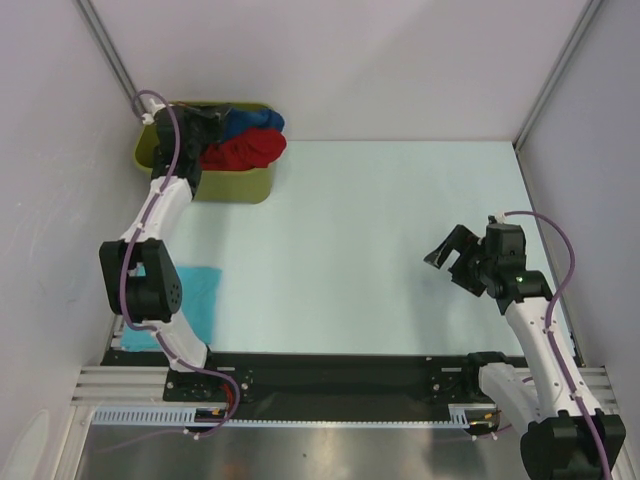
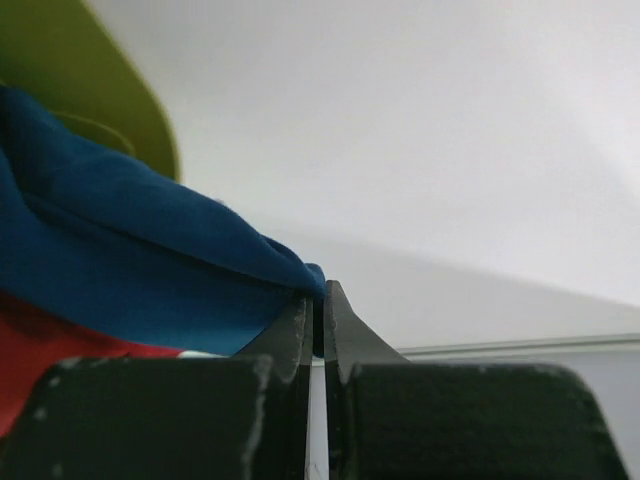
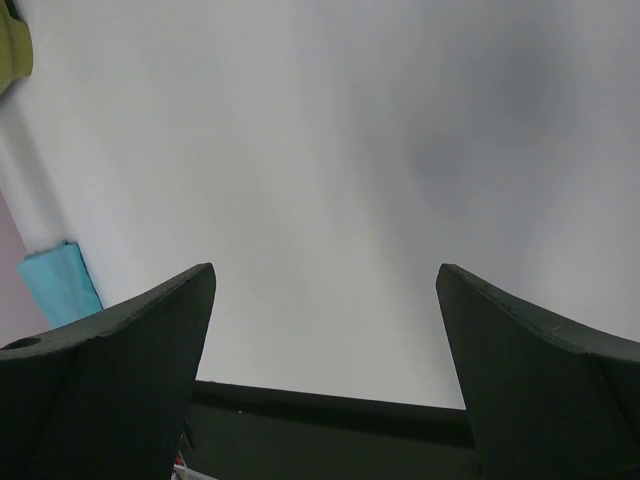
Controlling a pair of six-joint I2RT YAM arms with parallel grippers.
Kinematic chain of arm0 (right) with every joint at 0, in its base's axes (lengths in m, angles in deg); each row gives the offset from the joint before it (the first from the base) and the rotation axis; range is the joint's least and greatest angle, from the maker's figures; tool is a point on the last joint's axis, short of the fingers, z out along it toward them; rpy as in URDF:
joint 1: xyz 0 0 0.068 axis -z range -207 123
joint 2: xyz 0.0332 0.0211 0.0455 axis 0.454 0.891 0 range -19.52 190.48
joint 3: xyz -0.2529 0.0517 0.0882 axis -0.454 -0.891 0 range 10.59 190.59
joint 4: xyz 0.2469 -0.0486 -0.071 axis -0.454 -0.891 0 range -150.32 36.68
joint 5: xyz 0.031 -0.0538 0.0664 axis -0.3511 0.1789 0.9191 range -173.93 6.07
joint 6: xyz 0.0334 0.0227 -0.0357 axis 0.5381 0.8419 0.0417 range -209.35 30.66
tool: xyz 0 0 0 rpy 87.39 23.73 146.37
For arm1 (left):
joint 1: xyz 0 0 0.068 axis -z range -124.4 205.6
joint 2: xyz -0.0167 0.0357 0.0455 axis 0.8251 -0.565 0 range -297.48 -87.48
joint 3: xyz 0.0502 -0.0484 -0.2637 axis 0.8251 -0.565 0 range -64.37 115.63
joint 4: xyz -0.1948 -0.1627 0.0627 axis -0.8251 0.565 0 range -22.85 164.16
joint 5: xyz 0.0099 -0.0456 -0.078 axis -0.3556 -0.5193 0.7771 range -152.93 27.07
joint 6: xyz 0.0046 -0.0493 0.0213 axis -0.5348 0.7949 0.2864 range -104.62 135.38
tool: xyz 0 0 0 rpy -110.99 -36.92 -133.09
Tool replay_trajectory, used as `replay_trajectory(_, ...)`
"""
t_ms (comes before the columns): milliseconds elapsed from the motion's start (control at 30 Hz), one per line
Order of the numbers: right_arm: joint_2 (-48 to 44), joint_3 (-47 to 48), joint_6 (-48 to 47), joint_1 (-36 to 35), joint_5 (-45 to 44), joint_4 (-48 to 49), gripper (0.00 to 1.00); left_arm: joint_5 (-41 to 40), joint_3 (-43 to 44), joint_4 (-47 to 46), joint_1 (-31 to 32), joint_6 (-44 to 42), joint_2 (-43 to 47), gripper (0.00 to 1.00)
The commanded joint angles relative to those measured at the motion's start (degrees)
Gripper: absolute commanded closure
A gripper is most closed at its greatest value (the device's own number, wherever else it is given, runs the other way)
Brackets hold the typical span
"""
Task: Fold and stack the t-shirts
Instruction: Grab the tshirt from the pile, then move the tshirt to the center of the board
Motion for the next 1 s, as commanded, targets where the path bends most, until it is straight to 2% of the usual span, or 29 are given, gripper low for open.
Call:
replay_trajectory(0, -1.61, 2.34, -0.71, -0.94, -0.87, 0.60, 0.01, 2.06, -2.21, -14.29, 0.36, 8.88, 5.86, 1.00)
replay_trajectory(100, -2.06, 2.34, -0.62, -1.39, -0.87, 0.25, 0.00, 1.71, -0.64, -17.81, 0.44, 11.79, 6.40, 1.00)
replay_trajectory(300, -3.29, 1.73, -0.27, -2.09, -0.43, -1.07, 0.01, -1.28, 14.28, -19.49, -0.61, 10.30, 2.28, 1.00)
replay_trajectory(400, -3.73, 1.73, 0.00, -2.00, -0.17, -1.86, 0.01, -1.63, 27.63, -16.07, -0.52, 7.93, -2.03, 1.00)
replay_trajectory(433, -3.82, 1.81, 0.00, -1.83, -0.08, -2.03, 0.01, -1.54, 34.46, -15.37, -0.35, 6.71, -4.21, 1.00)
replay_trajectory(500, -3.90, 1.90, 0.26, -1.39, -0.08, -2.65, 0.01, -1.63, 41.35, -13.00, -0.09, 5.73, -6.07, 1.00)
replay_trajectory(533, -4.08, 1.90, 0.35, -1.04, 0.10, -2.82, 0.01, -1.63, 47.99, -12.12, 0.00, 5.03, -7.04, 1.00)
replay_trajectory(633, -3.82, 1.99, 0.61, -0.77, 0.62, -2.56, 0.00, -2.24, 57.26, -10.52, 0.01, 3.35, -9.68, 1.00)
replay_trajectory(767, -3.29, 1.99, 1.49, -0.95, 1.94, -1.25, 0.01, -4.00, 59.05, -15.00, -0.26, 6.77, -9.07, 1.00)
replay_trajectory(967, -3.03, 2.34, 1.93, -1.91, 2.38, -0.72, 0.01, -2.25, 60.10, -18.52, 0.79, 15.56, -5.74, 1.00)
